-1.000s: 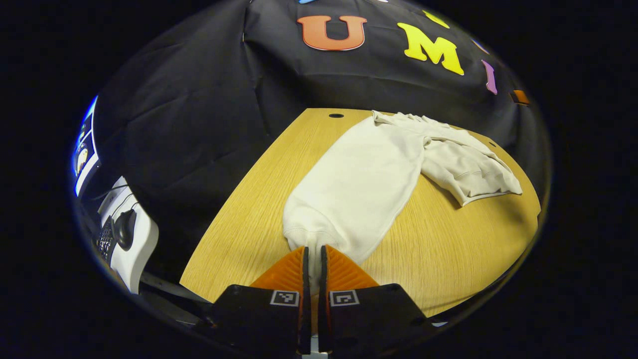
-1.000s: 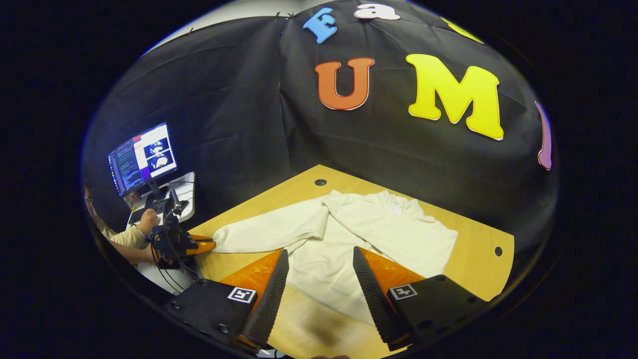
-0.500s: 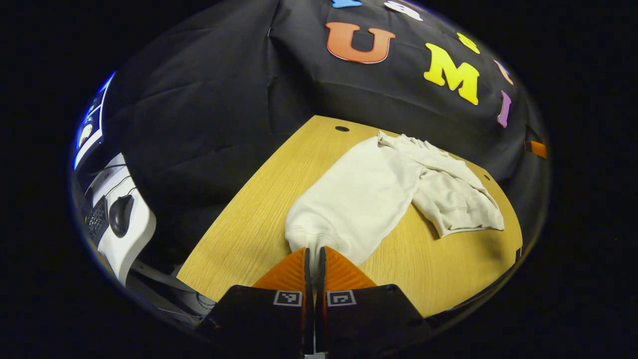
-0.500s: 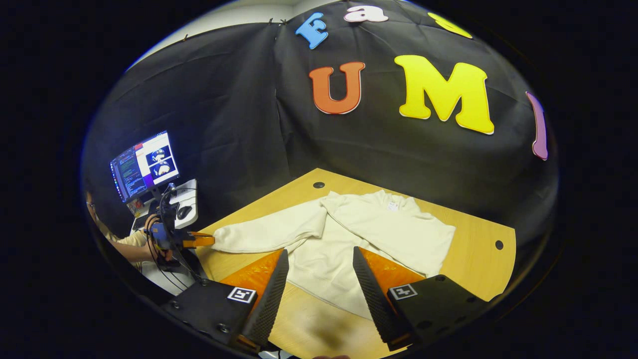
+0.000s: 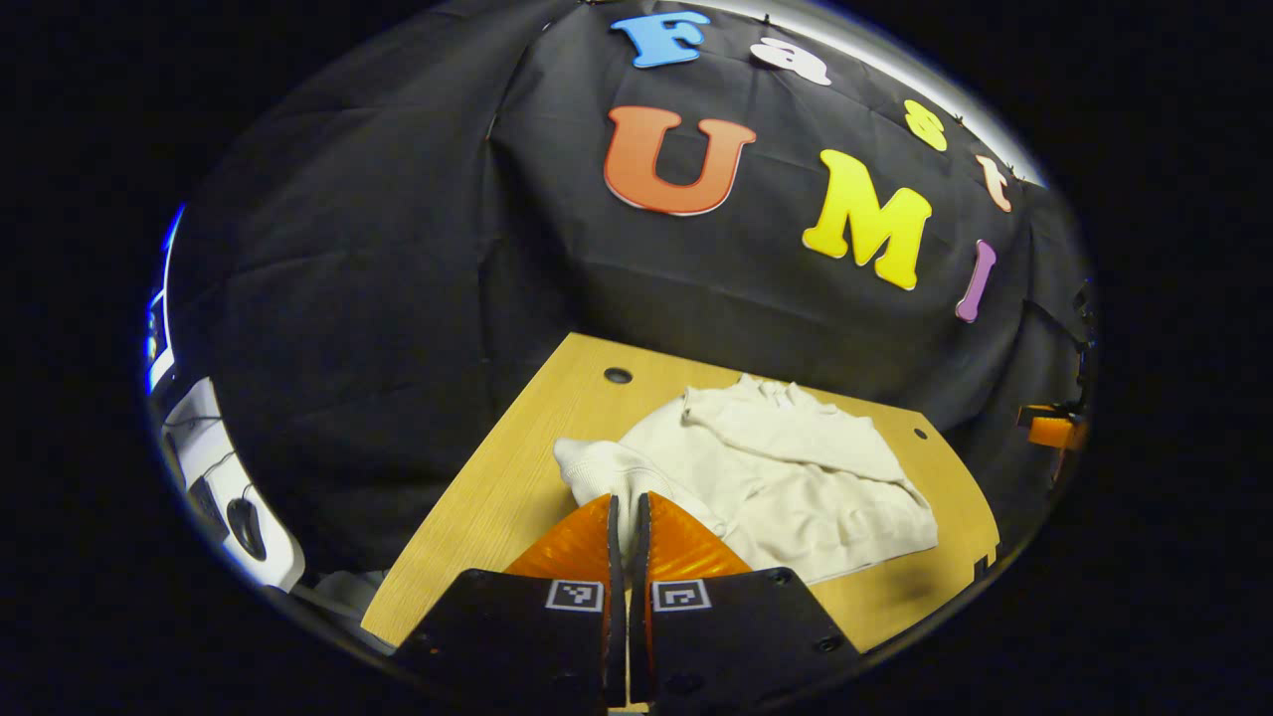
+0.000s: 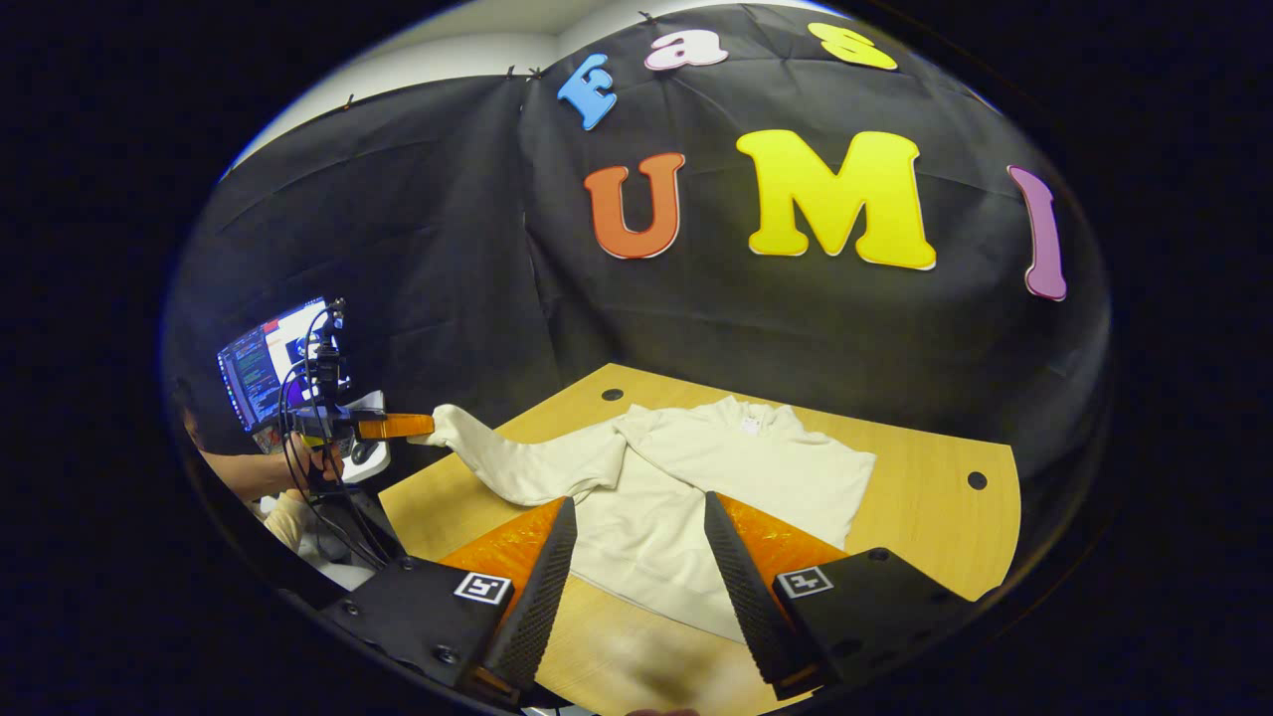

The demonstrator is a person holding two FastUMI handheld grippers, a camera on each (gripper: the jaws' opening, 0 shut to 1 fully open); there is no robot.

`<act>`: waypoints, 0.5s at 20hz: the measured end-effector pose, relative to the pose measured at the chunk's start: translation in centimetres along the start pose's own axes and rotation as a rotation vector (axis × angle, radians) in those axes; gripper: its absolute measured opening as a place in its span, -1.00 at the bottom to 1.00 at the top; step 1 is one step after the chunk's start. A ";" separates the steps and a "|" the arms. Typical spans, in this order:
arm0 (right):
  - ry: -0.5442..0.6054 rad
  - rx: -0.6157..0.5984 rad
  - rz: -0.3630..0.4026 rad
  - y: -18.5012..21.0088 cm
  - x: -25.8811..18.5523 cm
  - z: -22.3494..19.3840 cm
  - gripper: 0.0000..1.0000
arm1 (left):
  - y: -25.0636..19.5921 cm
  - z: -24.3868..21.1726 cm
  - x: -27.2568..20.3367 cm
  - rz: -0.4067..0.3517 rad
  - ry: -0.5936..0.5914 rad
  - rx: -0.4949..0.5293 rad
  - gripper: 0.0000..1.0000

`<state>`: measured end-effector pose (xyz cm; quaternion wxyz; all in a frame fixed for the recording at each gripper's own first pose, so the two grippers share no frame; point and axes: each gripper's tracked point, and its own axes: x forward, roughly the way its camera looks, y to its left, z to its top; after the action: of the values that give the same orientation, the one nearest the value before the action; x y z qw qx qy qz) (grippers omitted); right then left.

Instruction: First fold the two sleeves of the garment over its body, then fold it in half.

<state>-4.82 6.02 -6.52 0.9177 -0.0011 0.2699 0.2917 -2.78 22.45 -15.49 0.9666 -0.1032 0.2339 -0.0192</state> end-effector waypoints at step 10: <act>-0.119 0.137 -0.246 -11.3 -8.1 -0.4 0.62 | -20.3 8.4 10.0 -0.327 -0.047 0.227 -0.92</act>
<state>-4.52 -7.71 -4.59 0.9588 0.0457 0.2320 0.1576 10.14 3.37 -8.48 0.9612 -0.0308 0.1880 -0.1997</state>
